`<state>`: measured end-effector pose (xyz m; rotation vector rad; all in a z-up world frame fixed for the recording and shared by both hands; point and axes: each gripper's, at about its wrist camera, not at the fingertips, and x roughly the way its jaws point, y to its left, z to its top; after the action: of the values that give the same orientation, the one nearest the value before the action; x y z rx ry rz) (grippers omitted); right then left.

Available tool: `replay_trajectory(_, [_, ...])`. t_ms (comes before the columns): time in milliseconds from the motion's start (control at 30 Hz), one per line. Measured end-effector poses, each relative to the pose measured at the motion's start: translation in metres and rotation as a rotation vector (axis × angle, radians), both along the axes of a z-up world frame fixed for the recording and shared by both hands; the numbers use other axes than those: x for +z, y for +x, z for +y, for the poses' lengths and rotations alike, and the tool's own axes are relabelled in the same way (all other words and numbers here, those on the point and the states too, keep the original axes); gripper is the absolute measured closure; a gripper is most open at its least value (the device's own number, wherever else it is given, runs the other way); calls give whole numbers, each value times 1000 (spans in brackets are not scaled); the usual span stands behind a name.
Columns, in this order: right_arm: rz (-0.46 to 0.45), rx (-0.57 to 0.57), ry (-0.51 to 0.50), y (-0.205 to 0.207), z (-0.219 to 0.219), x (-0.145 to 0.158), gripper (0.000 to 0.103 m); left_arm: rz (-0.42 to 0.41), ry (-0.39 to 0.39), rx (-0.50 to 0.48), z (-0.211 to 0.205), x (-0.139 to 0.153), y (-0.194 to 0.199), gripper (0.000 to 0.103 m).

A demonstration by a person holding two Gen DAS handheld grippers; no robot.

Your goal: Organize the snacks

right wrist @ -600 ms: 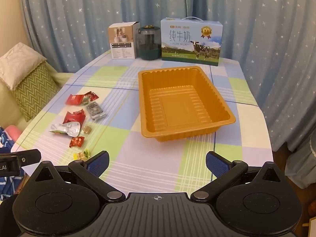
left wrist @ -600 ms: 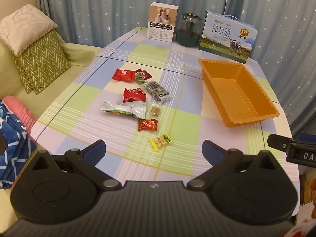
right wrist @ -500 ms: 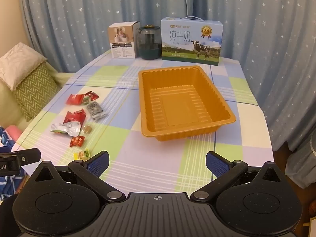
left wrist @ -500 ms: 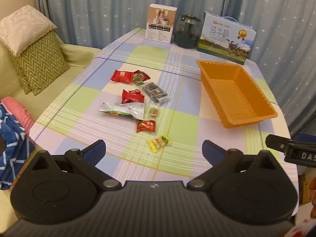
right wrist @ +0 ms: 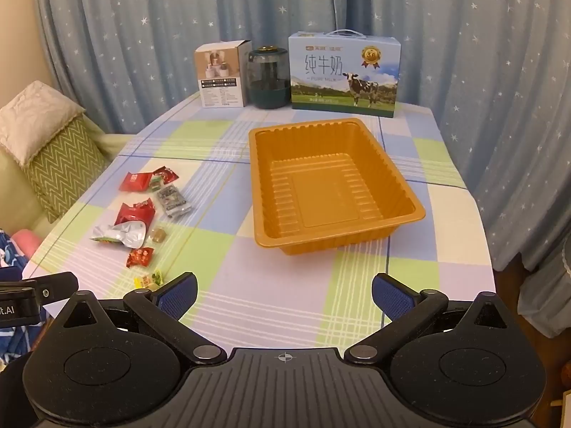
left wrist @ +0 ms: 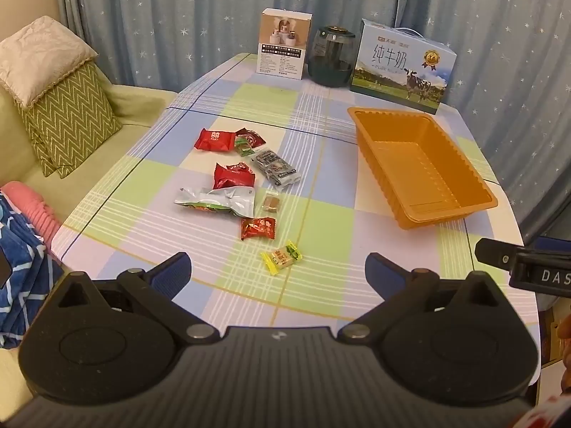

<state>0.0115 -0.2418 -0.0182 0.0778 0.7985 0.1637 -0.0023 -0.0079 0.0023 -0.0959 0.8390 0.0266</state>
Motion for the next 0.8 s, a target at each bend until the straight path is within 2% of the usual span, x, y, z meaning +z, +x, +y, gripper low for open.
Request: replay_trajectory(800, [-1,4,-7,-1,-1,1,0,0,-11,-5,-1,-1,-1,0])
